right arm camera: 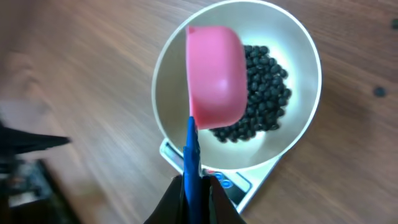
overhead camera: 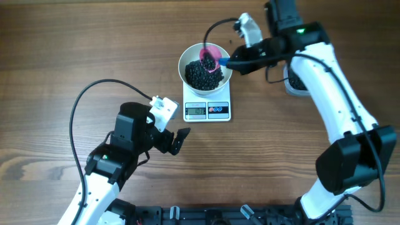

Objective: Scoop item into bowl and weigh 150g on scale
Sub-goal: 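Lift the scoop over the white bowl and tip beans in, then move the scoop back into the bean tub and scoop beans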

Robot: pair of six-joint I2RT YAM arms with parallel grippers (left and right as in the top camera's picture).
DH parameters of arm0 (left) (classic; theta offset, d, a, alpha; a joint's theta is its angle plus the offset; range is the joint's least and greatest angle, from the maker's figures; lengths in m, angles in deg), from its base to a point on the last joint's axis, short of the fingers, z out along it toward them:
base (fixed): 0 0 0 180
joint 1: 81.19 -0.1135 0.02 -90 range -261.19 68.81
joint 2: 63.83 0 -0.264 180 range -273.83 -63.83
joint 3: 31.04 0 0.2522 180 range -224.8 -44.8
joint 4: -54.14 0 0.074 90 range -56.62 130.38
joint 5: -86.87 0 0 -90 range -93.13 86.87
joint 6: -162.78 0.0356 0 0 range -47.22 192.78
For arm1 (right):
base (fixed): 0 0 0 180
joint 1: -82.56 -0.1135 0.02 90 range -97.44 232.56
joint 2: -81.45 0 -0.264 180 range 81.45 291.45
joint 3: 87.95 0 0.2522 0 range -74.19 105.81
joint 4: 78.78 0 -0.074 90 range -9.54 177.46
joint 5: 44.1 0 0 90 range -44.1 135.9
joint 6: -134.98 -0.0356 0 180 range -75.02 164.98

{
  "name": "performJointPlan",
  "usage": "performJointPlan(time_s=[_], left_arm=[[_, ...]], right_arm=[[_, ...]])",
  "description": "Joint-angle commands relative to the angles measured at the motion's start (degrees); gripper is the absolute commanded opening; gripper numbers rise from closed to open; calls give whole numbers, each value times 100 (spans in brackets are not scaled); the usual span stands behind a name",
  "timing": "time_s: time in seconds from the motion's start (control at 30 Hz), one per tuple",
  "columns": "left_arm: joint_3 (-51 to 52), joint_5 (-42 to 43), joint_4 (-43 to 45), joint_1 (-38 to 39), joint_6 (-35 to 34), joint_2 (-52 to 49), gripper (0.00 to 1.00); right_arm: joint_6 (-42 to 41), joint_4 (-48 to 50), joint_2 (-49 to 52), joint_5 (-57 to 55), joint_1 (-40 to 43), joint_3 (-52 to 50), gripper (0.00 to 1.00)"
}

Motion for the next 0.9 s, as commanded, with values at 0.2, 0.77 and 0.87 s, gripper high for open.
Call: performJointPlan(time_s=[0.2,0.77,0.87], left_arm=[[42,87,13,-44,68,-2,100],[42,87,13,-44,68,-2,100],[42,87,13,-44,68,-2,100]], right_arm=[[1200,195,63,-3921,-1388,278,4],[297,101,-1270,-1965,791,286,4],[328,-553,-1443,-1969,1895,284,4]])
